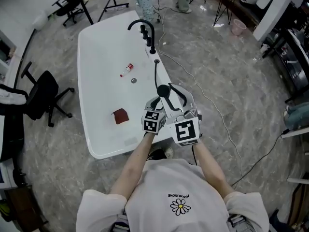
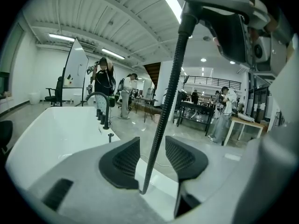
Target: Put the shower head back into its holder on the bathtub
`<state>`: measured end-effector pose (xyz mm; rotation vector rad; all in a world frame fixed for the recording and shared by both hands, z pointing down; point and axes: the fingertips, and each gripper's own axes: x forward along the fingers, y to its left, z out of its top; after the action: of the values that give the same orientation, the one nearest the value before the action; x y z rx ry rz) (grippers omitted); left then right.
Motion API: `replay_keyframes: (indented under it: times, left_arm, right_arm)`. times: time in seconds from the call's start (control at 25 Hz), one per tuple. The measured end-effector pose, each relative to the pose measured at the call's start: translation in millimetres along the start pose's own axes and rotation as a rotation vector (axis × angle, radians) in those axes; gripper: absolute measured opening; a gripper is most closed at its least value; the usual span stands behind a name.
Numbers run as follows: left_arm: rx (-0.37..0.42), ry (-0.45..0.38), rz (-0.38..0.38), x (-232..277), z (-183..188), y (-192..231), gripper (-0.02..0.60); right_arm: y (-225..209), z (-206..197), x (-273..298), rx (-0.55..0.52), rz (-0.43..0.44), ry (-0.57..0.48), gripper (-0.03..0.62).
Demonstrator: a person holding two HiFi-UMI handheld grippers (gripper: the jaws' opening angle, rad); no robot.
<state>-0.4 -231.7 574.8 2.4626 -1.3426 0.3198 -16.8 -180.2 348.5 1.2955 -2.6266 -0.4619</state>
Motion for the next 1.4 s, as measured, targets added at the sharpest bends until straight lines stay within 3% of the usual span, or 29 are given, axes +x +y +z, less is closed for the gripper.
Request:
replay_keyframes:
  times: [0.24, 0.4, 0.56, 0.68, 0.92, 1.12, 1.4]
  left_arm:
    - [-0.02, 0.131, -0.02, 31, -30, 24, 0.181]
    - [-0.012, 0.197, -0.036, 52, -43, 33, 0.186]
    - [-0.007, 0.252, -0.03, 63, -56, 42, 0.157]
    - [-0.014, 0.252, -0.014, 66, -57, 53, 0.068]
    - [-0.029, 0.219, 0.062, 66, -47, 80, 0.063]
    - [-0.02, 0.08, 0.18, 75, 15, 131, 0.063]
    - [0.067, -0.195, 0.293, 85, 184, 188, 0.063]
  right_arm:
    - [-21, 23, 19, 0.017, -0.032, -0.037, 0.138]
    - [-26, 54, 28, -0.064, -0.015, -0.102, 0.138]
    - [-33, 74, 34, 0.076, -0.062, -0.196, 0.138]
    - [-34, 71, 38, 0.084, -0.069, -0.187, 0.137]
    - [-30, 50, 40, -0.039, -0.031, -0.057, 0.138]
    - [-31, 50, 37, -0.039, -0.036, -0.062, 0.137]
    - [-47, 61, 39, 0.13, -0.114, -0.169, 0.136]
